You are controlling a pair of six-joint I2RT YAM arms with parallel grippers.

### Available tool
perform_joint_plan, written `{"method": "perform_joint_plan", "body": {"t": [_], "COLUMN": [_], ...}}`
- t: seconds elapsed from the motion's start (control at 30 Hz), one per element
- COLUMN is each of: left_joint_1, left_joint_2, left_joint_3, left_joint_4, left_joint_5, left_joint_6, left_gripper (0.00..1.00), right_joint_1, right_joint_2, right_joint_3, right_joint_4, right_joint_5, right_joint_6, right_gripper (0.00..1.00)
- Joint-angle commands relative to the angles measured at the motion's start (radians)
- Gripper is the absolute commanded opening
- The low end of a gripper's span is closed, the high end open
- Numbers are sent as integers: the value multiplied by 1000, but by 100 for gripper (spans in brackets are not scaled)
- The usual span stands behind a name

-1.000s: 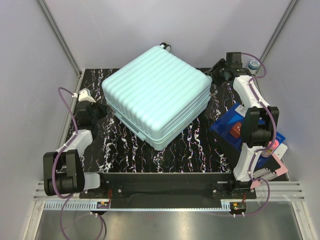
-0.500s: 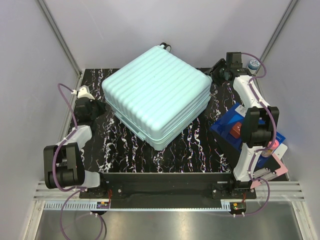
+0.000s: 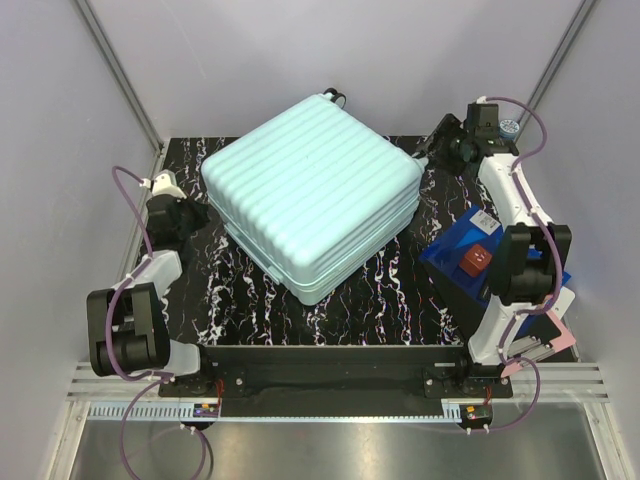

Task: Pack the luggage
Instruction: Zip the luggage at the center of the board.

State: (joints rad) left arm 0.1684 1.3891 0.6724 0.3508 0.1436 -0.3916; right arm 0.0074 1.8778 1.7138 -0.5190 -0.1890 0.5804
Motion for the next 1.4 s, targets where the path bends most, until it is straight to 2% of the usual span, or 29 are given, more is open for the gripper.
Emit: {"method": "perform_joint_plan", "body": {"t": [0.0, 0.13, 0.27, 0.33, 0.43, 0.6, 0.7, 0.73, 0.9, 1.07, 1.17, 1.37], "left_joint_1": [92, 92, 92, 92, 94, 92, 92, 92, 94, 94, 95, 105], "left_joint_2": [5, -4, -7, -9, -16, -21, -19, -21, -22, -19, -13, -9], "left_joint_3": [-5, -26, -39, -42, -51, -62, -60, -62, -68, -65, -57, -57], "left_joint_4": [48, 73, 85, 89, 102, 116, 117, 119, 122, 120, 116, 116], "left_joint_5": [-210, -187, -165, -162, -157, -151, -150, -150, -150, -127, -121, -108], "left_joint_6": [83, 85, 79, 77, 76, 79, 79, 79, 80, 80, 80, 79], "left_gripper": [0, 0, 0, 0, 0, 0, 0, 0, 0, 0, 0, 0], "right_joint_1": [-34, -18, 55, 136, 273, 420, 543, 613, 808, 1020, 1097, 1155], "right_joint_2": [-111, -221, -341, -399, -431, -447, -442, -434, -304, -128, -19, 177], "right_joint_3": [6, -26, -95, -128, -140, -120, -99, -94, -14, 99, 161, 282], "right_joint_4": [-137, -128, -85, -59, -27, 31, 74, 83, 80, -5, -42, -105], "right_joint_5": [146, 175, 310, 434, 516, 441, 343, 292, 159, 137, 80, 22], "right_joint_6": [-186, -232, -274, -304, -361, -387, -424, -435, -499, -570, -576, -571], "right_gripper": [76, 76, 76, 75, 75, 73, 72, 72, 71, 70, 71, 70]}}
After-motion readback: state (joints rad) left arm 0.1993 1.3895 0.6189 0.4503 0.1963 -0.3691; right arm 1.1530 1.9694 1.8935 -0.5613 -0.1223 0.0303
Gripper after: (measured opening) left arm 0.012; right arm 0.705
